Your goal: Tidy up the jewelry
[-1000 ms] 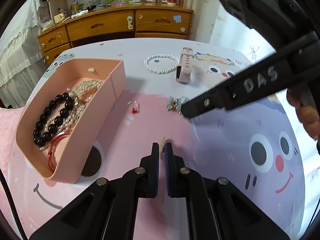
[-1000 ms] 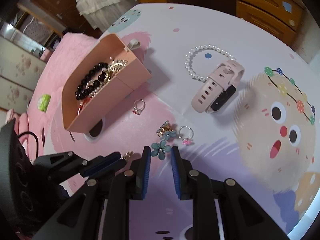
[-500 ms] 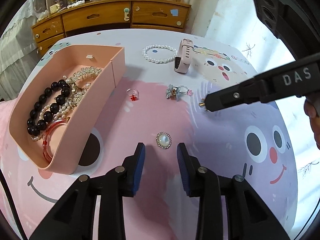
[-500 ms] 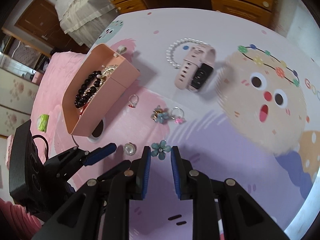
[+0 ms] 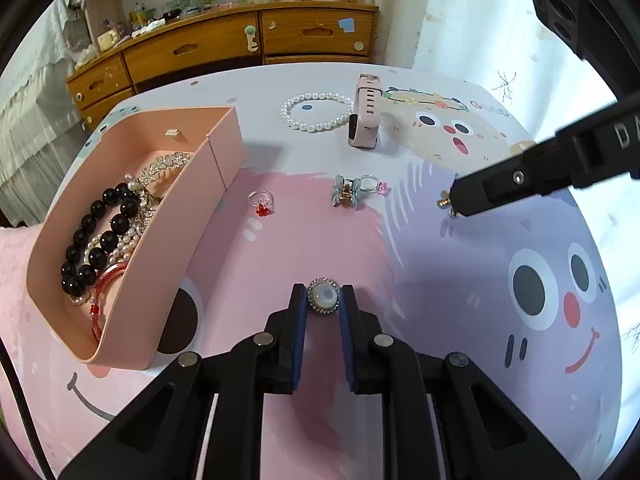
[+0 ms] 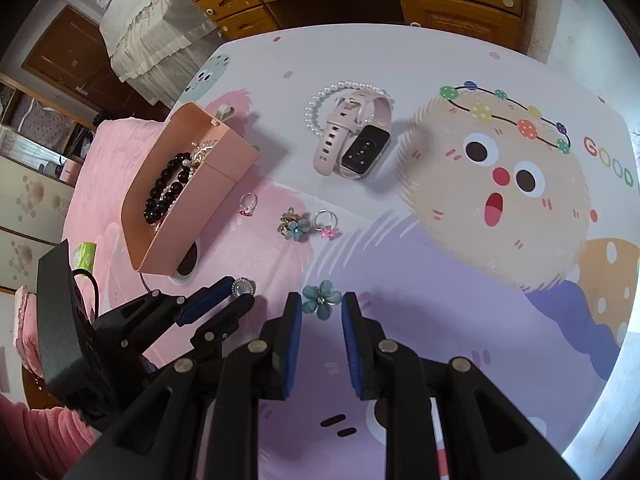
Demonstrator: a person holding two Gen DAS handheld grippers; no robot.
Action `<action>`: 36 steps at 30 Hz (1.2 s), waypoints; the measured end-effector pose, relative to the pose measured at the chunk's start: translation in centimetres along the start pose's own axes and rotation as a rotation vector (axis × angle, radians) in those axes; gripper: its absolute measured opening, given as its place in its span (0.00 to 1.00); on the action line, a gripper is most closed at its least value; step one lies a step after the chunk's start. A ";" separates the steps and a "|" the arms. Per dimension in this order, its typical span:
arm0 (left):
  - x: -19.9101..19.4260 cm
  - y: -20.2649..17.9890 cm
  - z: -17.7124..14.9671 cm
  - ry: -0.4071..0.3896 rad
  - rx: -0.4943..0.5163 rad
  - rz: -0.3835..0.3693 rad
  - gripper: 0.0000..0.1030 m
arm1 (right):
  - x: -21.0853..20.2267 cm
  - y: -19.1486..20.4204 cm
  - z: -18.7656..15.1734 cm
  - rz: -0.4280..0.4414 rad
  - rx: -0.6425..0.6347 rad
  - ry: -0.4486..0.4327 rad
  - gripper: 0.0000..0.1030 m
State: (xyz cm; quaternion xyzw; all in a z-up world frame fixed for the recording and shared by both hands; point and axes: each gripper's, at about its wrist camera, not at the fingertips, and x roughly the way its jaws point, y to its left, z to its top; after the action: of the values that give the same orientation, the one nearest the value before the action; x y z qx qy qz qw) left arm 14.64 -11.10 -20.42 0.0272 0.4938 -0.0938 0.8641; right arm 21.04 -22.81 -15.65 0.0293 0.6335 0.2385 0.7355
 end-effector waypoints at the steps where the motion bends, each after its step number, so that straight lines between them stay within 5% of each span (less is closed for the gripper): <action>1: 0.0 0.0 0.0 0.000 -0.002 -0.001 0.13 | 0.0 0.0 0.0 0.001 0.003 0.000 0.20; 20: -2.2 1.3 -1.4 0.005 -0.006 -0.026 0.13 | 0.5 2.3 -1.0 0.008 0.009 0.009 0.20; 36: -9.9 7.8 -2.5 0.021 0.088 -0.032 0.13 | 2.0 11.3 0.0 0.070 0.012 -0.026 0.20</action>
State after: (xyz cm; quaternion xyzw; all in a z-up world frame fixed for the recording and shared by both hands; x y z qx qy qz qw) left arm 9.04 -1.73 -13.54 0.0583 0.4988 -0.1291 0.8551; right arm 17.68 -12.00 -13.62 0.0588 0.6240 0.2600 0.7346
